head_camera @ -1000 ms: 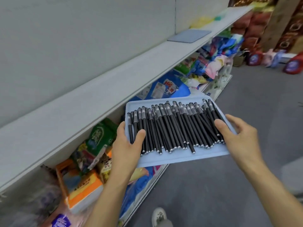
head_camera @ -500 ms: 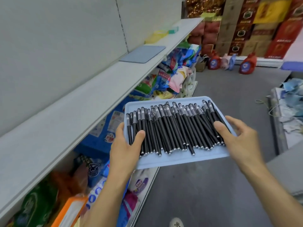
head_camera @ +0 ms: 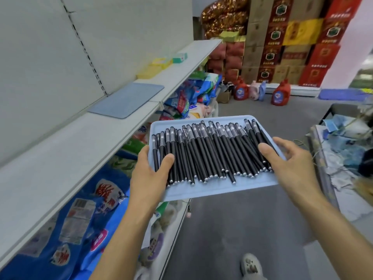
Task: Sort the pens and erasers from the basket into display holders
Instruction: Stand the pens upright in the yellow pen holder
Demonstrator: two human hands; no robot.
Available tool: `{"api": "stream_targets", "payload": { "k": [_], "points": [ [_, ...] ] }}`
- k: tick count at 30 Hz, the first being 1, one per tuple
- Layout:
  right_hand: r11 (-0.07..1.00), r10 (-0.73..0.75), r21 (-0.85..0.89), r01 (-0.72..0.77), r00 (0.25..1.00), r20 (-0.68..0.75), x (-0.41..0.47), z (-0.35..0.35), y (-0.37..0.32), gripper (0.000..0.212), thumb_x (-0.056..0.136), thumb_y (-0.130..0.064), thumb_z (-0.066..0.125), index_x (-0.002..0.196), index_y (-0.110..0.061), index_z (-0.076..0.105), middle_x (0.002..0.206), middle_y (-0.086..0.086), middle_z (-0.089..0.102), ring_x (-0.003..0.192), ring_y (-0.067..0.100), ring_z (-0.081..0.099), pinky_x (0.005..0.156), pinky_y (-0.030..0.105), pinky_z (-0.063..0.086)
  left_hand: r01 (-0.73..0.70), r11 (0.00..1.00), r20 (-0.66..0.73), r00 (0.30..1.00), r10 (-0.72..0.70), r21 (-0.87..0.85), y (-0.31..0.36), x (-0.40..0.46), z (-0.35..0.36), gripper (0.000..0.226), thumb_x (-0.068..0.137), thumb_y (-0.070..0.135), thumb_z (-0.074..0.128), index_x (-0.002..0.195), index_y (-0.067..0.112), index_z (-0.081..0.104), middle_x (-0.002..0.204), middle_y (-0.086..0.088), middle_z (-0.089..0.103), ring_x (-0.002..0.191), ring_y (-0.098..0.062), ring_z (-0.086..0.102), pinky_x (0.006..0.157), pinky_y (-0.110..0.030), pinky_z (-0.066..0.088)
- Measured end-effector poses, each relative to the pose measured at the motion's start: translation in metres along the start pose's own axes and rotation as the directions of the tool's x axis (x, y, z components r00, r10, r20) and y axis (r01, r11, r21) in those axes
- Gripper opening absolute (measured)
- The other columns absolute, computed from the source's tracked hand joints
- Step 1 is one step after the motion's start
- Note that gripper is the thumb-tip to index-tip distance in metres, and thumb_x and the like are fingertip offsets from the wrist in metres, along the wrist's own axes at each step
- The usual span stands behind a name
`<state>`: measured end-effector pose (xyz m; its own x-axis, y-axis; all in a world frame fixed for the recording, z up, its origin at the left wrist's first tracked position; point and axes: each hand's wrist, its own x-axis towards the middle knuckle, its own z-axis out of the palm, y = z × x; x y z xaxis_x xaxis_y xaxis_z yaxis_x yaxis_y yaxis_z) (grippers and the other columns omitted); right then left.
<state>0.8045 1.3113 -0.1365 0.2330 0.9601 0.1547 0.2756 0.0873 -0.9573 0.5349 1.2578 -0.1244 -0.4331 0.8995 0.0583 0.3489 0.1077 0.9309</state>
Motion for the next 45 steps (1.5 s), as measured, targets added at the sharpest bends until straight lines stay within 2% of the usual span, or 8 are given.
{"api": "stream_targets", "payload": {
  "k": [6, 14, 25, 30, 34, 39, 42, 45],
  "points": [
    [0.996, -0.08, -0.026, 0.083, 0.991, 0.104, 0.142, -0.001, -0.001, 0.052, 0.085, -0.038, 0.07, 0.13, -0.016, 0.059, 0.116, -0.006, 0.065, 0.1, 0.01, 0.063, 0.084, 0.025, 0.044, 0.031, 0.998, -0.124, 0.992, -0.038, -0.055, 0.029, 0.079, 0.082, 0.021, 0.091, 0.036, 0.063, 0.097, 0.049, 0.047, 0.094, 0.029, 0.058, 0.081, 0.017, 0.057, 0.071, -0.019, 0.043],
    [0.98, -0.186, -0.011, 0.2, 0.932, 0.31, 0.285, 0.062, -0.017, 0.054, 0.084, -0.044, 0.069, 0.129, -0.015, 0.061, 0.119, -0.003, 0.066, 0.104, 0.014, 0.063, 0.089, 0.034, 0.049, 0.112, 0.993, -0.377, 0.918, -0.12, -0.044, 0.048, 0.162, 0.113, 0.05, 0.088, 0.045, 0.059, 0.135, 0.032, 0.047, 0.12, 0.013, 0.062, 0.106, -0.01, 0.061, 0.096, -0.043, 0.05],
    [0.959, -0.274, 0.109, 0.263, 0.743, 0.611, 0.386, 0.274, -0.025, 0.044, 0.086, -0.044, 0.068, 0.12, -0.016, 0.062, 0.092, -0.015, 0.063, 0.086, 0.006, 0.062, 0.078, 0.033, 0.048, 0.267, 0.963, -0.73, 0.654, -0.2, -0.025, 0.013, 0.282, 0.051, 0.059, 0.083, 0.062, 0.05, 0.136, 0.035, 0.049, 0.129, 0.002, 0.06, 0.115, -0.021, 0.058, 0.101, -0.05, 0.045],
    [0.962, -0.262, 0.135, 0.237, 0.666, 0.698, 0.413, 0.378, -0.041, 0.047, 0.086, -0.045, 0.066, 0.12, -0.013, 0.059, 0.099, -0.004, 0.065, 0.09, 0.013, 0.063, 0.083, 0.037, 0.05, 0.329, 0.944, -0.818, 0.532, -0.217, -0.036, -0.005, 0.334, 0.018, 0.02, 0.095, 0.034, 0.053, 0.108, 0.029, 0.066, 0.093, -0.009, 0.067, 0.081, -0.018, 0.061, 0.069, -0.033, 0.046],
    [0.957, -0.27, 0.15, 0.248, 0.577, 0.77, 0.419, 0.429, -0.041, 0.045, 0.087, -0.043, 0.064, 0.123, -0.016, 0.056, 0.108, -0.004, 0.064, 0.101, 0.016, 0.061, 0.091, 0.039, 0.049, 0.463, 0.886, -0.863, 0.437, -0.254, -0.027, -0.032, 0.355, -0.007, 0.04, 0.08, 0.059, 0.048, 0.107, 0.039, 0.068, 0.107, -0.003, 0.065, 0.108, -0.023, 0.057, 0.093, -0.046, 0.049],
    [0.929, -0.301, 0.14, 0.344, 0.477, 0.826, 0.42, 0.463, -0.034, 0.029, 0.09, -0.045, 0.06, 0.109, -0.023, 0.06, 0.1, -0.004, 0.065, 0.096, 0.018, 0.062, 0.085, 0.041, 0.05, 0.515, 0.857, -0.849, 0.457, -0.265, 0.009, -0.046, 0.359, -0.014, 0.024, 0.089, 0.044, 0.051, 0.079, 0.023, 0.06, 0.089, -0.003, 0.061, 0.072, -0.013, 0.054, 0.06, -0.028, 0.038],
    [0.892, -0.334, 0.141, 0.429, 0.418, 0.845, 0.421, 0.472, -0.037, 0.028, 0.09, -0.051, 0.055, 0.097, -0.025, 0.06, 0.097, -0.002, 0.061, 0.1, 0.021, 0.058, 0.087, 0.046, 0.049, 0.578, 0.815, -0.848, 0.447, -0.286, 0.03, -0.056, 0.359, -0.018, 0.025, 0.094, 0.035, 0.052, 0.088, 0.011, 0.055, 0.095, -0.015, 0.056, 0.066, -0.01, 0.046, 0.058, -0.023, 0.034],
    [0.826, -0.319, 0.083, 0.557, 0.341, 0.884, 0.426, 0.48, -0.038, 0.059, 0.084, -0.062, 0.046, 0.113, -0.012, 0.058, 0.117, 0.007, 0.058, 0.121, 0.029, 0.047, 0.101, 0.05, 0.042, 0.619, 0.782, -0.859, 0.439, -0.265, 0.075, -0.061, 0.362, -0.016, 0.037, 0.092, 0.032, 0.054, 0.099, -0.005, 0.055, 0.107, -0.025, 0.056, 0.078, -0.027, 0.054, 0.069, -0.037, 0.045]
  ]
}}
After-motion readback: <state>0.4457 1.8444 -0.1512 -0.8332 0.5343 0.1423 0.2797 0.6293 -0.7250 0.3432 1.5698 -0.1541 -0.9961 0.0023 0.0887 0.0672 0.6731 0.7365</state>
